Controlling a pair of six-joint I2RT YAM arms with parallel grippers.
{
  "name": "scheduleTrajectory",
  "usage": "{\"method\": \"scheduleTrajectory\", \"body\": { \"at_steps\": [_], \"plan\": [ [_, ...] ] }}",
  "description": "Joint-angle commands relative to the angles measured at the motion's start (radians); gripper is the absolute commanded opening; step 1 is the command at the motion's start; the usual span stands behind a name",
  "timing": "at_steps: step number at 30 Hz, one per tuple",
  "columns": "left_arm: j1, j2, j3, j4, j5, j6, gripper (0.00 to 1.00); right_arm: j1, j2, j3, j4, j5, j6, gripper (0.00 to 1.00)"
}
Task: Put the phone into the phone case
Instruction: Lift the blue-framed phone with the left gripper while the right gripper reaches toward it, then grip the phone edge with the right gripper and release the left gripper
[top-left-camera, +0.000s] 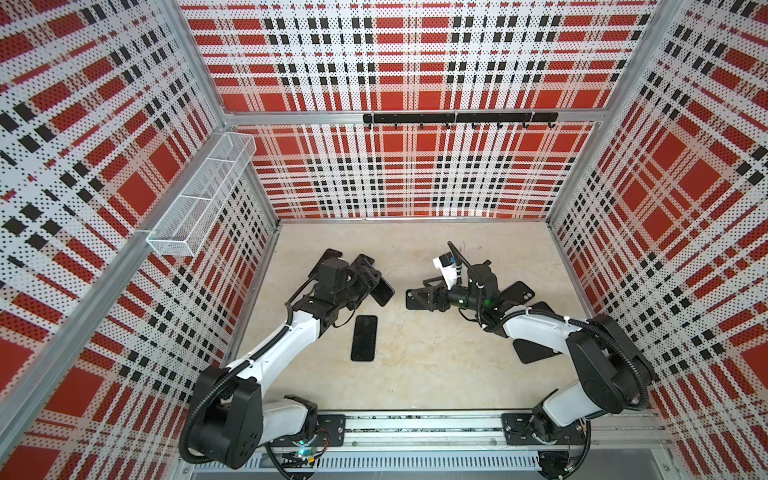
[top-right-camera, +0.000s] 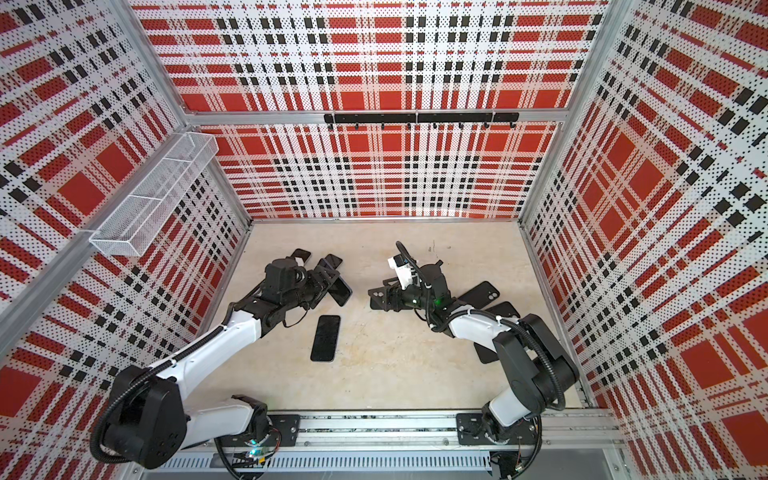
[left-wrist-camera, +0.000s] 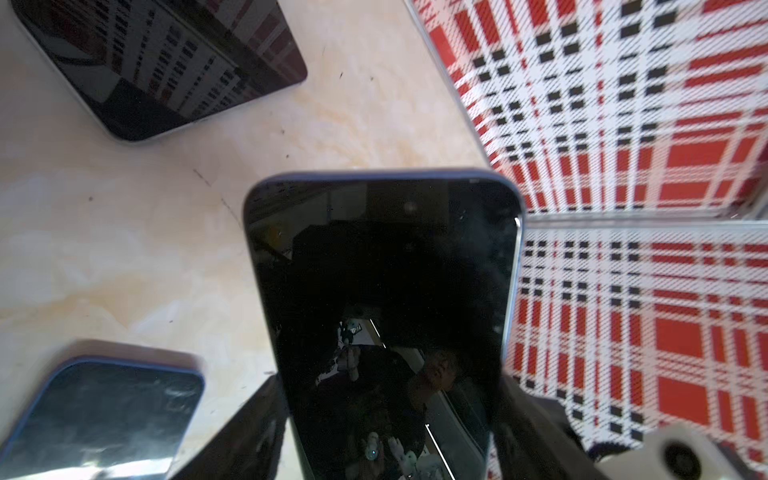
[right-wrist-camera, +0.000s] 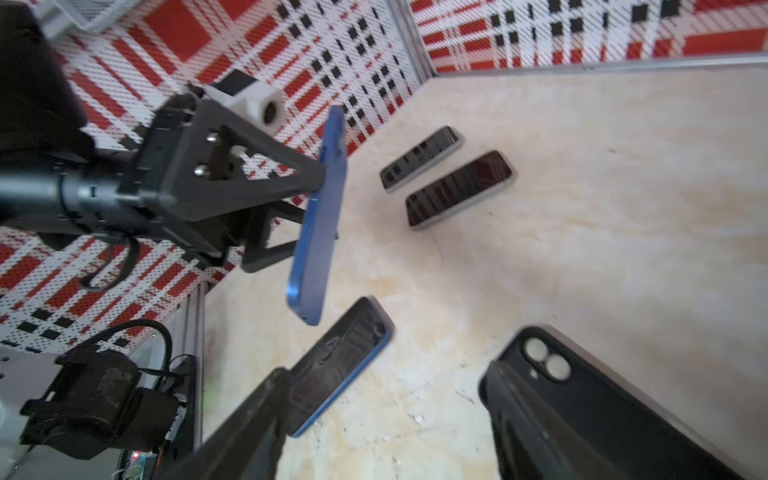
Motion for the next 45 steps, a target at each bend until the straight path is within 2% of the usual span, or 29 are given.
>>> {"method": "scheduleTrajectory", "body": {
  "at_steps": [1,5,7,9,12,15,20,28,36,43,44,45],
  "plan": [
    [-0.012,-0.036,-0.058,0.164,-0.047,-0.211,0.0,0.037,0.019,-0.017,0.175,-0.016,0.051,0.74],
    [-0.025,-0.062,-0.124,0.28,-0.08,-0.365,0.0,0.067,0.069,-0.007,0.251,0.007,0.091,0.69],
    [-0.034,-0.07,-0.119,0.265,-0.115,-0.37,0.0,0.094,0.103,0.002,0.303,0.054,0.107,0.63],
    [-0.034,-0.08,-0.12,0.244,-0.142,-0.377,0.0,0.131,0.138,0.008,0.356,0.142,0.101,0.61],
    [-0.035,-0.092,-0.14,0.258,-0.159,-0.397,0.0,0.162,0.203,0.027,0.421,0.186,0.123,0.58],
    [-0.035,-0.092,-0.139,0.253,-0.159,-0.389,0.0,0.172,0.267,0.054,0.48,0.171,0.177,0.56],
    [-0.037,-0.091,-0.143,0.251,-0.166,-0.38,0.0,0.192,0.328,0.105,0.504,0.177,0.174,0.48],
    [-0.047,-0.088,-0.124,0.241,-0.177,-0.364,0.0,0.203,0.364,0.142,0.492,0.176,0.188,0.33],
    [-0.053,-0.08,-0.12,0.243,-0.18,-0.362,0.0,0.21,0.392,0.169,0.474,0.168,0.19,0.27],
    [-0.07,-0.077,-0.116,0.243,-0.182,-0.359,0.0,0.211,0.388,0.154,0.497,0.184,0.19,0.12],
    [-0.078,-0.076,-0.114,0.243,-0.186,-0.357,0.07,0.21,0.382,0.148,0.502,0.188,0.19,0.11],
    [-0.088,-0.075,-0.111,0.243,-0.189,-0.354,0.18,0.21,0.374,0.144,0.498,0.193,0.187,0.08]
  ]
}}
